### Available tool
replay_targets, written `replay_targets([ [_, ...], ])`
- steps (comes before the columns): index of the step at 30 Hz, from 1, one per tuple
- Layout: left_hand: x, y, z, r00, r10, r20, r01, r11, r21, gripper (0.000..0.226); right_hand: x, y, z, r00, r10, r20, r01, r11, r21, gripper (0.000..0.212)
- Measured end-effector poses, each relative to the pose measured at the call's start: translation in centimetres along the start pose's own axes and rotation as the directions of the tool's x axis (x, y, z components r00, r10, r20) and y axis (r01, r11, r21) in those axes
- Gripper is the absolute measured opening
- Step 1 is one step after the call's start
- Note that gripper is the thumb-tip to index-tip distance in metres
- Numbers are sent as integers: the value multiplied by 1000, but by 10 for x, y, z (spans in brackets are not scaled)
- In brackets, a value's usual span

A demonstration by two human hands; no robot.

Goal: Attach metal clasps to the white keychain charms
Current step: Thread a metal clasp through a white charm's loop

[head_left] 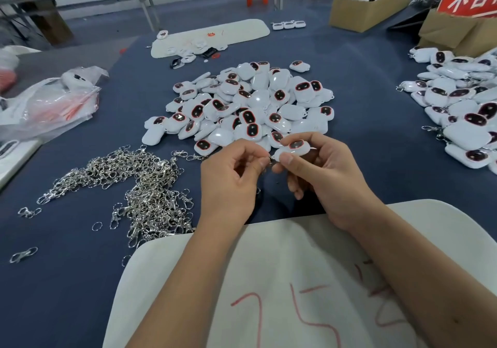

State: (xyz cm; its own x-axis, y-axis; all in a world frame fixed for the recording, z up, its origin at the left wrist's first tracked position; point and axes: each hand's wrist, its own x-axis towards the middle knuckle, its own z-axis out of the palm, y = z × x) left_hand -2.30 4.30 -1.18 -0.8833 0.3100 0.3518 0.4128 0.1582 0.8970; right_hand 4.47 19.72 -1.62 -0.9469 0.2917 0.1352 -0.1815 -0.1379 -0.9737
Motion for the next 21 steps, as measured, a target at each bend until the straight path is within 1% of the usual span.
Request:
replay_targets([
  [4, 0, -2, -6, 991, 74, 111, -94, 976, 195, 15, 0, 3, 1, 1000, 0, 16, 2, 993, -117, 19],
  [6, -1, -2, -6, 987, 79, 139, -110, 967, 231, 16, 0, 3, 2, 1000, 1, 22, 2, 988, -155, 19],
  [7, -1, -1, -6, 989, 70, 130, -97, 971, 217, 18, 0, 3, 2, 1000, 1, 22, 3, 989, -150, 19],
  [9, 2, -1, -6, 997, 25, 74, -32, 995, 93, 19, 0, 1, 2, 1000, 1, 20, 1, 995, -96, 20],
  [11, 4, 0, -6, 999, -40, 19, 41, 995, -87, 17, -1, -1, 2, 1000, 0, 27, 2, 999, -47, 23],
  [13, 5, 0, -5, 991, -132, 33, 136, 955, -262, 17, -2, -3, 2, 999, -10, 41, 11, 1000, -28, 25],
  [14, 4, 0, -5, 982, -179, 67, 191, 923, -333, 18, -2, -4, 1, 999, -14, 50, 15, 1000, -22, 26],
  [15, 4, -1, -3, 970, -215, 110, 241, 895, -376, 18, -2, -5, 1, 998, -14, 56, 15, 1000, -10, 27],
  [17, 3, 0, -1, 955, -244, 170, 294, 862, -413, 14, -2, -6, 0, 998, -12, 64, 11, 1000, 17, 29],
  [18, 3, 1, 0, 950, -250, 185, 307, 848, -431, 14, -2, -6, 0, 998, -12, 67, 10, 1000, 24, 30],
  [21, 3, 4, -1, 947, -261, 187, 320, 811, -490, 23, -2, -6, 1, 997, -3, 74, 1, 999, 32, 33],
])
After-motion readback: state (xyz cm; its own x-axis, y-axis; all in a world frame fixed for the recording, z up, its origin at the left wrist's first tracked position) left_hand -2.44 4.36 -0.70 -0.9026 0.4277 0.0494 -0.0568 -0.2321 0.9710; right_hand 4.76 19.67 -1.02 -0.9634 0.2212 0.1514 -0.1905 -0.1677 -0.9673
